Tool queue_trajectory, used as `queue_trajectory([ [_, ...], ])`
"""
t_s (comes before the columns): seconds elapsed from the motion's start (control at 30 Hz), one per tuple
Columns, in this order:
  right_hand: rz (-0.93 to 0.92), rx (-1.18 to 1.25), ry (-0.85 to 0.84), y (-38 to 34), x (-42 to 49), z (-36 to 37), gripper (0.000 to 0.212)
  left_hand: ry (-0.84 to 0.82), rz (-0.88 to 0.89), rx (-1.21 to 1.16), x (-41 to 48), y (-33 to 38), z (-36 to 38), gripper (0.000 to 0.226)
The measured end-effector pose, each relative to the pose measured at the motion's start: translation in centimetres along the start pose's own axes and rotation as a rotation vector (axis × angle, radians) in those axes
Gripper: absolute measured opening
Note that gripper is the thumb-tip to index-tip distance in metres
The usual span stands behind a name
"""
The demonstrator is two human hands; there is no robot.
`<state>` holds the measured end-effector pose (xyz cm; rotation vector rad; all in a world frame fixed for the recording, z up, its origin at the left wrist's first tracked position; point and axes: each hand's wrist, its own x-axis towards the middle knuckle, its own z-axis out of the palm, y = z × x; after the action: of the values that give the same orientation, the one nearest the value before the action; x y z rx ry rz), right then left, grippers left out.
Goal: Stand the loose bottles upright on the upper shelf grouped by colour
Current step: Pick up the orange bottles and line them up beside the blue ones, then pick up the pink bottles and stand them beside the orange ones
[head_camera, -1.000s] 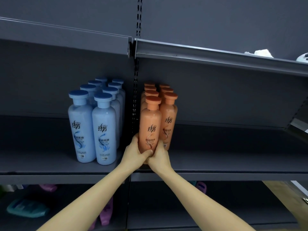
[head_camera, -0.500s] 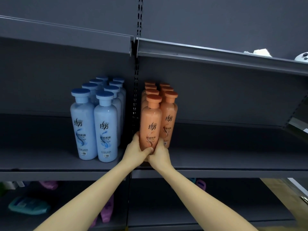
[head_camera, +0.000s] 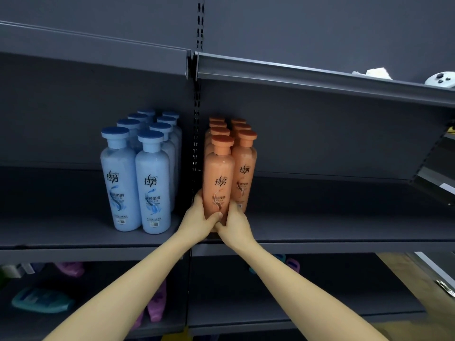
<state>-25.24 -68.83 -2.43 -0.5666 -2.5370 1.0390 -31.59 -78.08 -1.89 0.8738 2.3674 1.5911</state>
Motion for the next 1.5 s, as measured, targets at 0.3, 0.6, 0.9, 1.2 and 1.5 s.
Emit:
queue_trajectory([
  [0.3, -0.117, -0.212, -0.035, 0.8, -1.0, -1.4, 0.045, 0.114, 0.015, 0.07, -0.9, 0.1, 0.6, 0.067],
  [0.6, -0.219, -0.314, -0.188, 2.3, -2.0, -3.6, 0.045, 0.22, -0.064, 0.19, -2.8, -0.1, 1.4, 0.06],
  [0.9, -0.349, -0.369, -0.335, 3.3, -3.8, -4.6, 0.042, 0.292, -0.175, 0.397, -7.4, 0.6, 2.6, 0.052],
  [1.2, -0.483, -0.41, -0.525, 3.4, -7.1, -3.2, 0.05, 0.33, -0.333, 0.568, -14.4, 0.0, 2.9, 0.048],
  [1.5, -0.619, -0.467, -0.74, 2.4, -11.4, 2.2, 0.046, 0.37, -0.666, 0.713, -24.3, -2.8, 0.4, 0.048],
])
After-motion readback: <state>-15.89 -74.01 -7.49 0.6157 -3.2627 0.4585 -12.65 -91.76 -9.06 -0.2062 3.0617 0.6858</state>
